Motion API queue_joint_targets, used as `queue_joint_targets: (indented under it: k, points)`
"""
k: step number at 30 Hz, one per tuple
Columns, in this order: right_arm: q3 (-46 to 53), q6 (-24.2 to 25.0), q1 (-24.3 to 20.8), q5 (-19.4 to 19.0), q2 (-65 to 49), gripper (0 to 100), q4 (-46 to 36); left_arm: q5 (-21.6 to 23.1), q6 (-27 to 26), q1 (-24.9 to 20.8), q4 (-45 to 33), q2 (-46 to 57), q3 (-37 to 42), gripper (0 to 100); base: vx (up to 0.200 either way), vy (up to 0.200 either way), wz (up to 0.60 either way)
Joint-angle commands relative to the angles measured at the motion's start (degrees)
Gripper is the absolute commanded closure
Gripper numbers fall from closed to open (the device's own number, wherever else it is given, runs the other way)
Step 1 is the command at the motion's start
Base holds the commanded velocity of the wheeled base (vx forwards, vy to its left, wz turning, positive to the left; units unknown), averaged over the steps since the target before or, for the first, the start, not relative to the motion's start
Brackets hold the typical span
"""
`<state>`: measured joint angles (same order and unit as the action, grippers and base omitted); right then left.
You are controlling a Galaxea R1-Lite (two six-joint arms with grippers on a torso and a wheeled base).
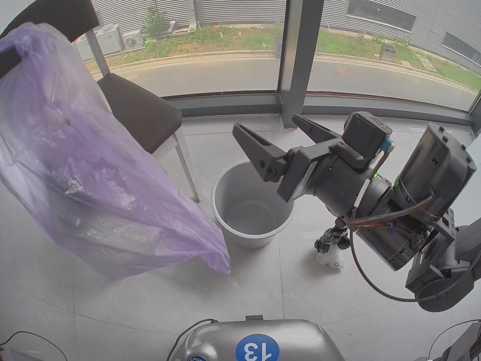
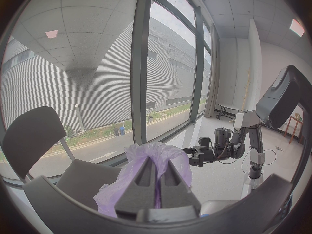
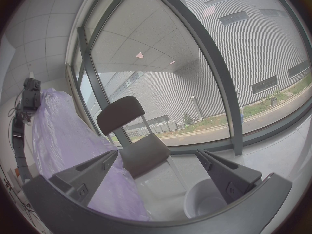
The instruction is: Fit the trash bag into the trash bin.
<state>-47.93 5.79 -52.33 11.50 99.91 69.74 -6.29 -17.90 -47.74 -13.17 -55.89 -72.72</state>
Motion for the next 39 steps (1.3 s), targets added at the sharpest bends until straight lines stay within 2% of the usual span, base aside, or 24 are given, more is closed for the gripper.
queue_joint_targets:
  k: [1,9,21,31,39]
  points:
    - [-2.1,0.0,-2.9,0.1,-0.2,0,0.0,0.1,-0.8,-0.1,0.6,0.1,1.1,100,0.000,0.000,0.00]
    - [-3.7,0.0,-8.9,0.0,-0.2,0,0.4,-0.1,-0.8,0.5,1.6,-0.1,1.8,100,0.000,0.000,0.00]
    - [-2.7,0.1,-14.6,-0.1,-0.5,0,0.5,-0.8,-0.8,1.8,3.9,-2.3,1.0,100,0.000,0.000,0.00]
    - [-1.2,0.5,-14.7,-0.4,0.3,0,0.5,-0.7,-0.9,1.8,4.0,-2.6,0.1,100,0.000,0.000,0.00]
    - [-1.4,0.8,-10.0,-0.9,3.5,0,0.5,0.0,-1.9,1.3,5.2,-2.4,0.0,100,0.000,0.000,0.00]
